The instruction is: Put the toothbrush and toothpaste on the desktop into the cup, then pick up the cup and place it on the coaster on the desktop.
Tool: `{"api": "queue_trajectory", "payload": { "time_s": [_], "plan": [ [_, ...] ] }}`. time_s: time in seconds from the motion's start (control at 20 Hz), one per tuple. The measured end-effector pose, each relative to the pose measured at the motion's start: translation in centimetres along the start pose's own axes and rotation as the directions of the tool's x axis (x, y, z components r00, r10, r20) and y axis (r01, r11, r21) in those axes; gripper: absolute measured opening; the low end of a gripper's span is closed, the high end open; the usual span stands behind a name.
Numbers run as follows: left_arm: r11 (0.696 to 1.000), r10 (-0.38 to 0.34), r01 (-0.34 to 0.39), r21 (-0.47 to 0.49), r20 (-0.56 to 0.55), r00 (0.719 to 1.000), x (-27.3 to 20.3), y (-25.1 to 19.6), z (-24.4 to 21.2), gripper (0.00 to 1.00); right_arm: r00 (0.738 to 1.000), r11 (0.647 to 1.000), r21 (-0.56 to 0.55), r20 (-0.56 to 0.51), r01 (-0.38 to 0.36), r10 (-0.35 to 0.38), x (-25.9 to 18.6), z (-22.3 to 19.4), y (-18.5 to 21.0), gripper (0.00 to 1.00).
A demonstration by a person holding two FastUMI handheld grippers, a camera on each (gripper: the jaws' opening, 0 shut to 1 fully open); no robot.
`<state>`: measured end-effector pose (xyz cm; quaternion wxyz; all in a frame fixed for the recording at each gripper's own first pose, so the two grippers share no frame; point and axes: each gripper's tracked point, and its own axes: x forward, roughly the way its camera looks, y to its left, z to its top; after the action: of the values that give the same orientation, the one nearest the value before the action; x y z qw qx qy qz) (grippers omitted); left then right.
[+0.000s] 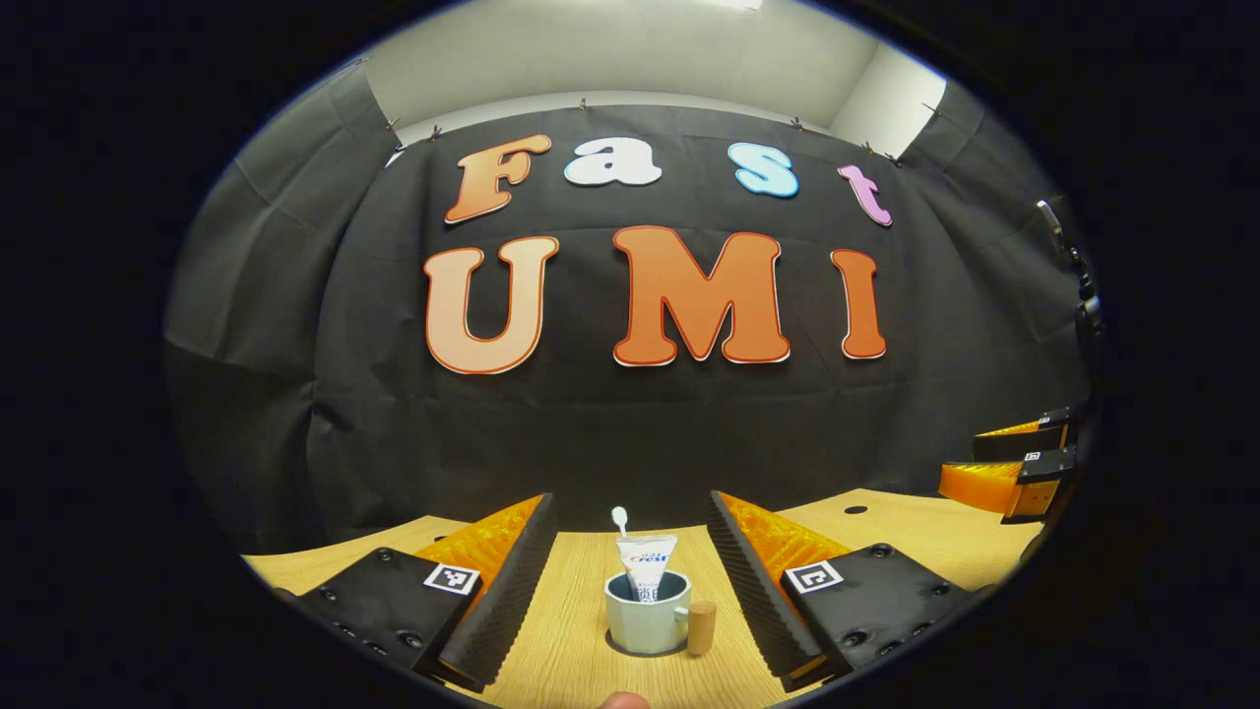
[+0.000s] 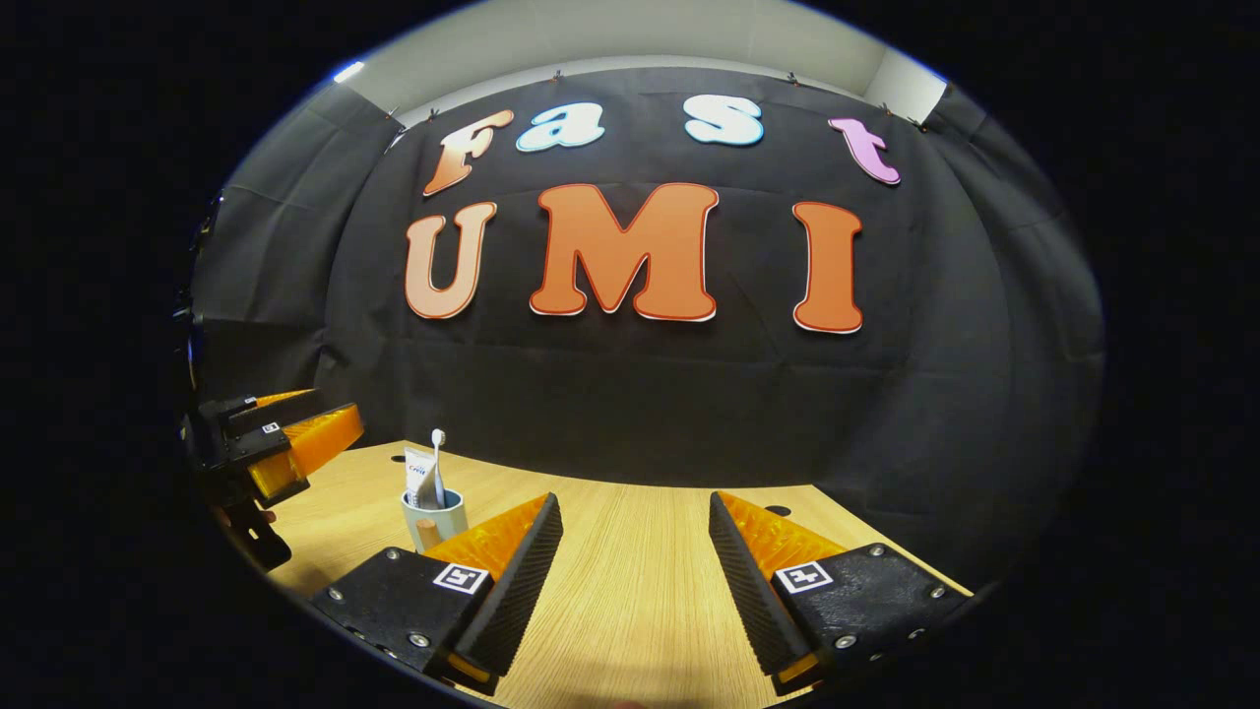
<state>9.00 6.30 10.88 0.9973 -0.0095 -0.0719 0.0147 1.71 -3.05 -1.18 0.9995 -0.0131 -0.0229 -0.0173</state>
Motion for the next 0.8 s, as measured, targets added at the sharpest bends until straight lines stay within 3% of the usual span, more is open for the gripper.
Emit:
{"api": "queue_trajectory", "payload": {
  "time_s": [0.8],
  "plan": [
    [0.999, 0.023, -0.024, -0.030, -0.044, 0.999, 1.0, 0.6, -1.9, 0.97, 0.999, 0.999, -0.023, -0.005, 0.034, -0.034, -0.1, -0.1, -1.1, 0.90]
  ]
}}
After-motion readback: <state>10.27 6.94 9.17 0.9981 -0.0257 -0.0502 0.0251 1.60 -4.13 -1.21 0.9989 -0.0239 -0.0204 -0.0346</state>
